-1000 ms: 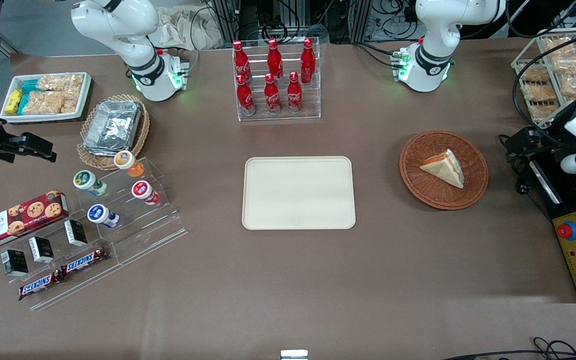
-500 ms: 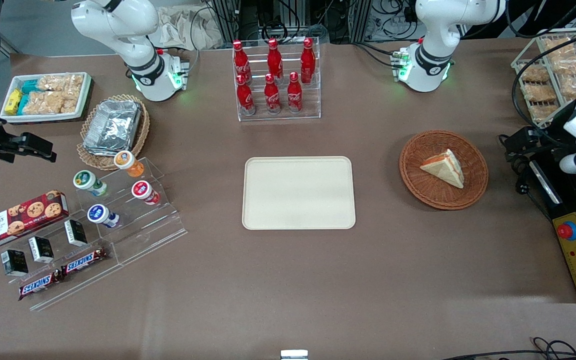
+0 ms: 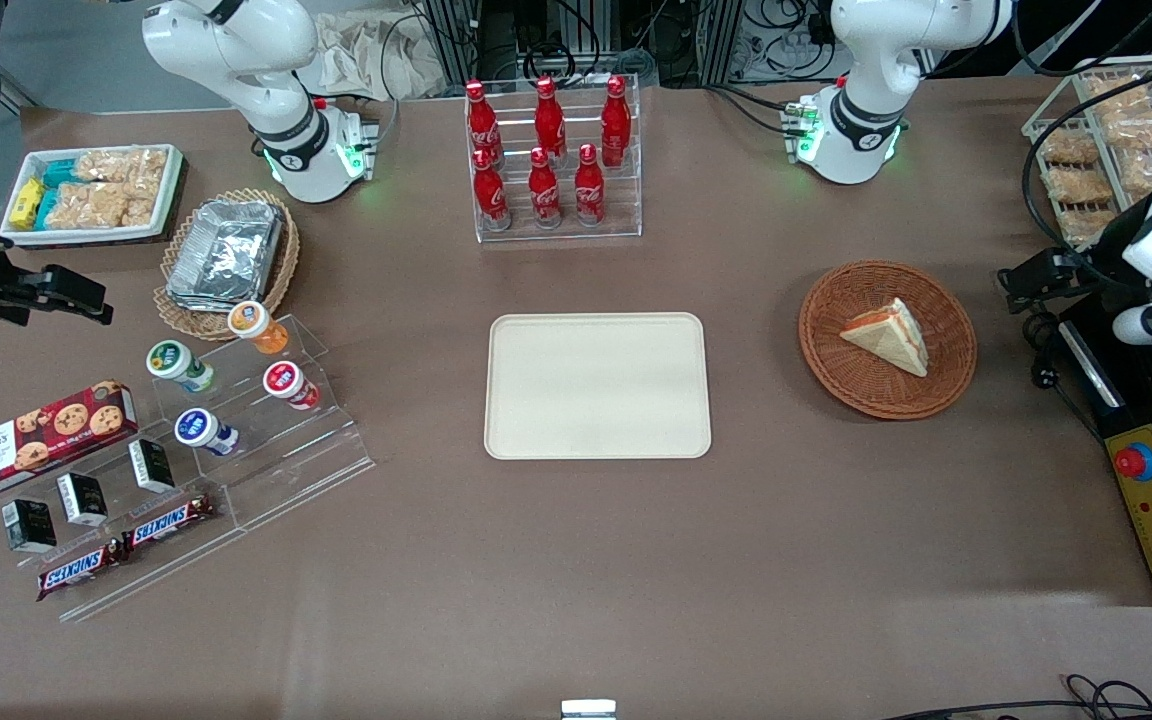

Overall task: Place sandwich from basket to tray
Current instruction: 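Move the left gripper over the wicker basket holding the sandwich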

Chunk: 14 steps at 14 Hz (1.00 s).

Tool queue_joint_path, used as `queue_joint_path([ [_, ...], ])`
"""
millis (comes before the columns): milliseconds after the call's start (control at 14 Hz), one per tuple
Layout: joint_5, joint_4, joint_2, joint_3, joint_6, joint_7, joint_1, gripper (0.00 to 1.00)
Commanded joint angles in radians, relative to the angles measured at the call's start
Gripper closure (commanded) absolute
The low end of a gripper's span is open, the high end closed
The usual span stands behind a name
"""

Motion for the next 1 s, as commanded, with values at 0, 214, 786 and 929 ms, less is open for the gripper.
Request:
queue_joint_path([
  [0, -0.001, -0.083, -0.062, 0.000, 0.002, -0.054, -0.002, 0.00],
  [214, -0.001, -0.253, -0.168, -0.003, 0.085, -0.056, -0.002, 0.00],
  [786, -0.004, -0.658, -0.380, 0.000, 0.305, -0.060, 0.001, 0.00],
  [929, -0.004, -0.718, -0.400, 0.000, 0.347, -0.077, 0.004, 0.00],
])
